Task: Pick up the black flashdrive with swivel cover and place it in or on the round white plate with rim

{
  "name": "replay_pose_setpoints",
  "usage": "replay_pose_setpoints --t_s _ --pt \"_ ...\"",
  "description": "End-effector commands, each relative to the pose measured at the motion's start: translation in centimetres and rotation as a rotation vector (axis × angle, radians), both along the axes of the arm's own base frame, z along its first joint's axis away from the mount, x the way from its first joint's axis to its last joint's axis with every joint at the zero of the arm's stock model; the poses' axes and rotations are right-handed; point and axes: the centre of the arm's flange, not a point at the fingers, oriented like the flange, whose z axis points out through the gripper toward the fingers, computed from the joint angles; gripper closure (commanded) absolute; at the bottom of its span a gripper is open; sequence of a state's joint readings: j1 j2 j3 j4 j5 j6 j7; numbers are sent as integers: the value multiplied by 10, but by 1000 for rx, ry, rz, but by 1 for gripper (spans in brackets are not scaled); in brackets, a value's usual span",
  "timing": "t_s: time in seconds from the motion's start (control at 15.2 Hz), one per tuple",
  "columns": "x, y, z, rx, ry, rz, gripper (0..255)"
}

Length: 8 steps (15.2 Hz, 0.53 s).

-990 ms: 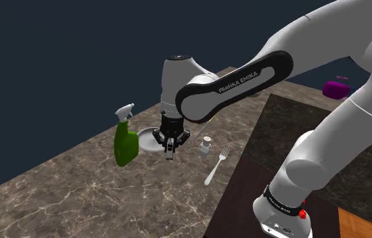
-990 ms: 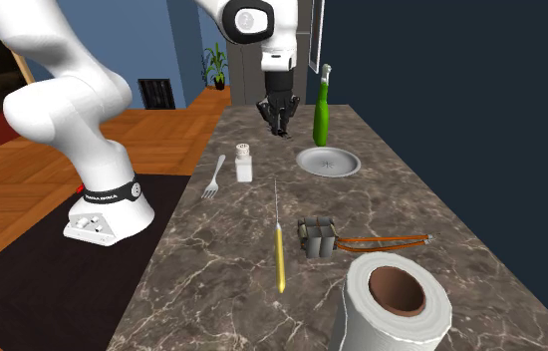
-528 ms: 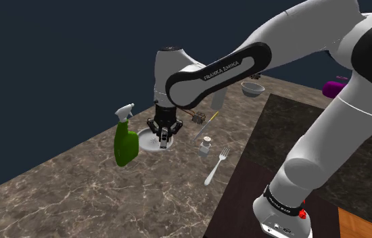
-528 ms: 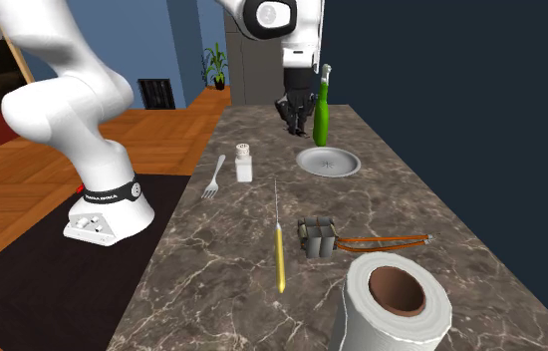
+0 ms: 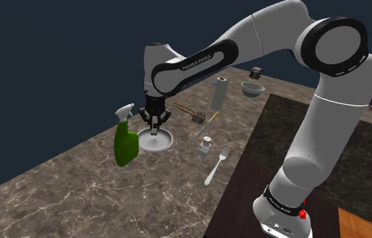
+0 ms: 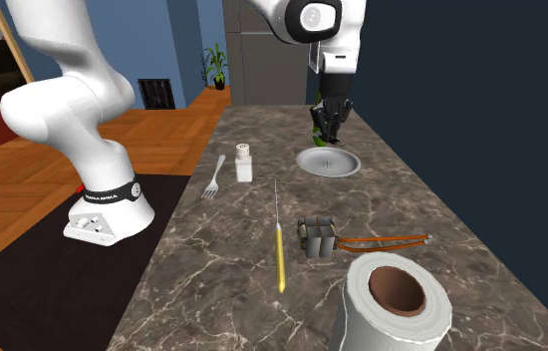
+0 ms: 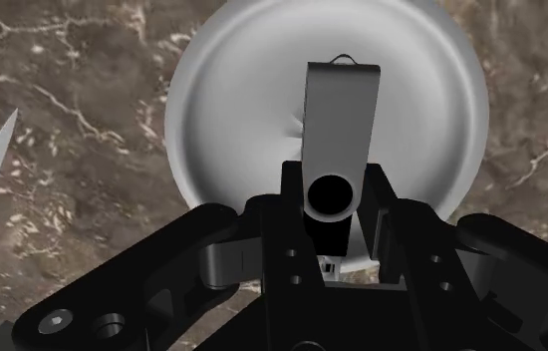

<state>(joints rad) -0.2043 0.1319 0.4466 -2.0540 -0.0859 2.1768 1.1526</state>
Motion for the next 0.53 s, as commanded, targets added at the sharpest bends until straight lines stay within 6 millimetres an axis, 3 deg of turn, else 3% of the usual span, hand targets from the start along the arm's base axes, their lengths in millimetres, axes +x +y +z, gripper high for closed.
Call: replay_pose_setpoints --t_s 0.0,0.46 --pt "5 -4 -9 -1 -1 0 255" --pt "5 -4 -46 -1 -1 0 255"
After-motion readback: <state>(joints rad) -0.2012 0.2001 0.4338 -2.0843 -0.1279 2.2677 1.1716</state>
